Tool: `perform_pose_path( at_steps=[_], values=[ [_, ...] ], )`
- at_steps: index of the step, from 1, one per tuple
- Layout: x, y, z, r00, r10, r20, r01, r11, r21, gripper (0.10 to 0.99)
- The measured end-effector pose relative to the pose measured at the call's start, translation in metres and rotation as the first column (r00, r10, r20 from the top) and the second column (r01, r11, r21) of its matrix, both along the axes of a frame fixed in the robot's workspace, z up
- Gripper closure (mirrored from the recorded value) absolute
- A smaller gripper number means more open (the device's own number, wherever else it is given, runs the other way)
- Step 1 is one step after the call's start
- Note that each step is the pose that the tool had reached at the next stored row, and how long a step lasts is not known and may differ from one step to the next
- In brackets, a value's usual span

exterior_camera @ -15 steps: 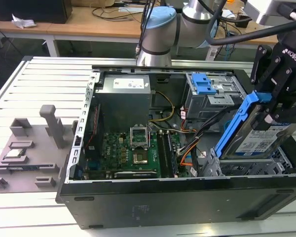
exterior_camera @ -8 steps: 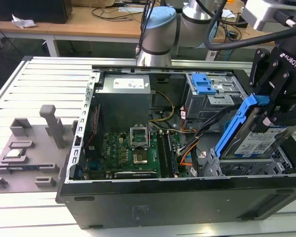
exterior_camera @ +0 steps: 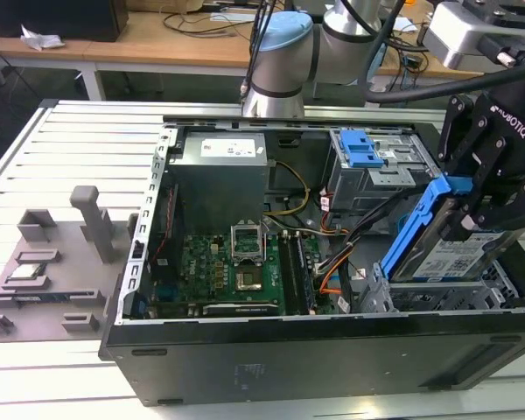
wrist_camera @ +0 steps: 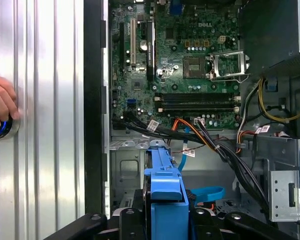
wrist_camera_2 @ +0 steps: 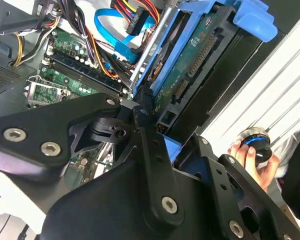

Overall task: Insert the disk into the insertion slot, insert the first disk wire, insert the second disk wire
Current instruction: 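Insert the disk into the insertion slot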

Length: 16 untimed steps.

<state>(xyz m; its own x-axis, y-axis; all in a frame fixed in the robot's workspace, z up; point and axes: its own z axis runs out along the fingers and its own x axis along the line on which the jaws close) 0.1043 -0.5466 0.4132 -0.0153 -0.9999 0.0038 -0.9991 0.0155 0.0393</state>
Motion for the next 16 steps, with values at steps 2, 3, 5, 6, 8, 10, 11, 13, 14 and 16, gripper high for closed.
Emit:
perform_pose_path(
  at_steps=[2,3,5,6,8,10,11,13,14,16],
  values=[
    [0.0,0.0,0.0,1.0,0.0,0.0,0.0,1.0,0.0,0.706],
    [0.0,0.0,0.0,1.0,0.0,0.0001,0.0,1.0,0.0,0.643],
    [0.0,0.0,-0.0001,1.0,0.0,0.0,0.0,1.0,0.0,0.643],
    [0.0,0.0,-0.0001,1.0,0.0,0.0,0.0,1.0,-0.001,0.643],
    [0.0,0.0,0.0,1.0,0.0,0.0,0.0,1.0,-0.001,0.659],
    [0.0,0.0,-0.0001,1.0,0.0,0.0,0.0,1.0,-0.001,0.788],
    [0.0,0.0,-0.0001,1.0,0.0,0.0,0.0,1.0,-0.001,0.788],
    [0.0,0.0,-0.0001,1.0,0.0,0.0,0.0,1.0,-0.002,0.98],
    [0.0,0.0,0.0,1.0,0.0,0.0,0.0,1.0,-0.002,0.98],
    [0.0,0.0,0.0,1.0,0.0,0.0,0.0,1.0,-0.002,0.98]
  ],
)
